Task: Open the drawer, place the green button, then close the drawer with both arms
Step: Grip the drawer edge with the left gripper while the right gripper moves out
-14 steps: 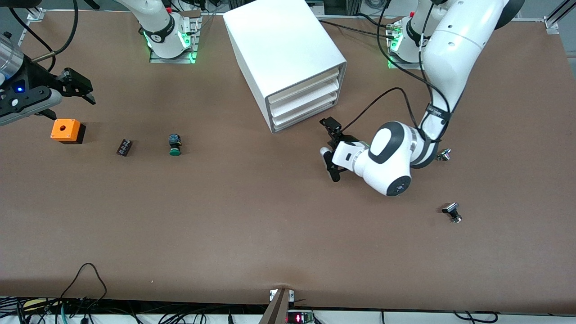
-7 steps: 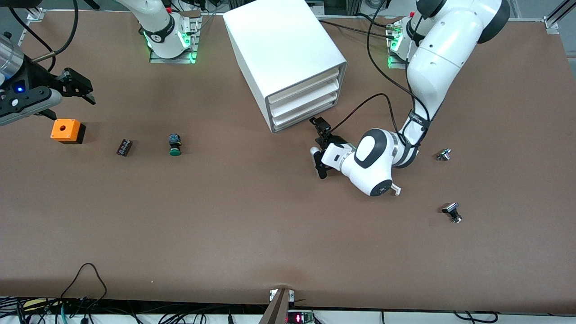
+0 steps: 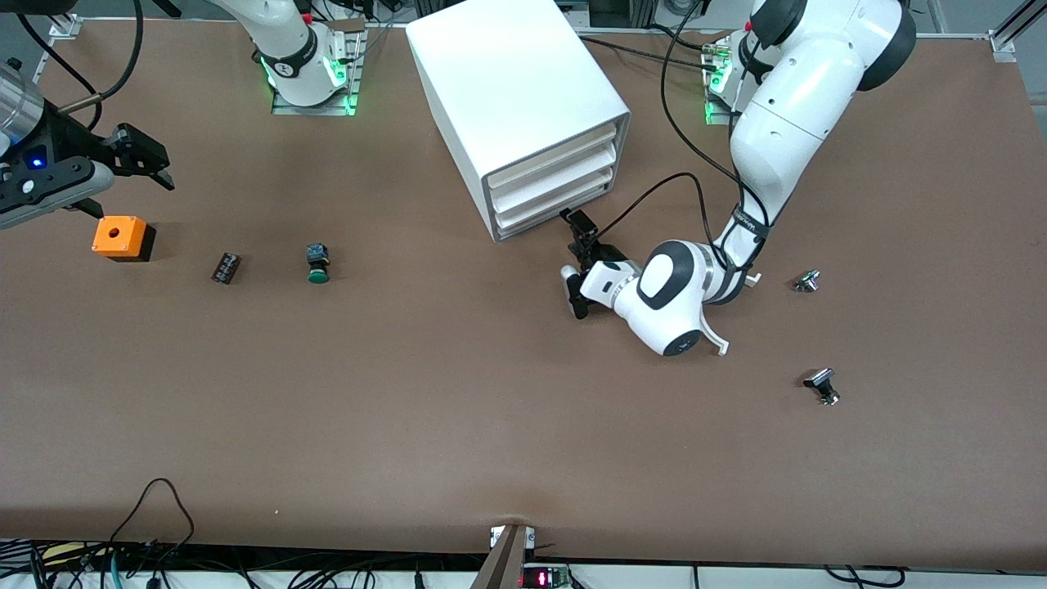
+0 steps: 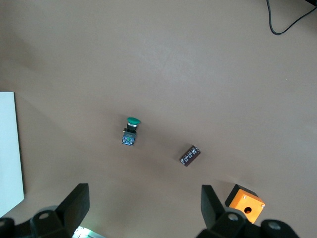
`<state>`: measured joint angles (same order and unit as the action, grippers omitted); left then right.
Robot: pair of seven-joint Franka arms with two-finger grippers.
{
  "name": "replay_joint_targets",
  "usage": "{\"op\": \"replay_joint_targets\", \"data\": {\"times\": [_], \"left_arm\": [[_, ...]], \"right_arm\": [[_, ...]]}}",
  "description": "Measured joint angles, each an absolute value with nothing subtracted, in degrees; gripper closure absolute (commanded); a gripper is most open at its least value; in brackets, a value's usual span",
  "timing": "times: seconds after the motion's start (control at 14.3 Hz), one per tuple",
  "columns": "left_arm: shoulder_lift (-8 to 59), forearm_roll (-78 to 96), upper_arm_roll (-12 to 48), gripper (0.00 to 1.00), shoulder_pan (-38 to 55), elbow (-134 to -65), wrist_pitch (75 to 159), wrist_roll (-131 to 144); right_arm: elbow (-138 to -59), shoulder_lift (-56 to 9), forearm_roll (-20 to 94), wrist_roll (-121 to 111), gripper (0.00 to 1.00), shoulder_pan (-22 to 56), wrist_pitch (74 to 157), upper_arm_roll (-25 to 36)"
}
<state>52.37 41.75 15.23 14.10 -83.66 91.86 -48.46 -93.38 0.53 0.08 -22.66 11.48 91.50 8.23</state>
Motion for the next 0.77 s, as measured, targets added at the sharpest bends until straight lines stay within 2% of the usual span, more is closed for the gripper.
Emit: {"op": "replay_joint_targets", "data": {"times": [0.77], "left_arm": [[52.37, 43.46, 17.47, 0.01, 14.52, -85.69, 90.48, -48.50]], "right_arm": [[-93.38, 0.53, 0.08, -22.66, 0.00, 11.48, 91.50, 8.21]]}}
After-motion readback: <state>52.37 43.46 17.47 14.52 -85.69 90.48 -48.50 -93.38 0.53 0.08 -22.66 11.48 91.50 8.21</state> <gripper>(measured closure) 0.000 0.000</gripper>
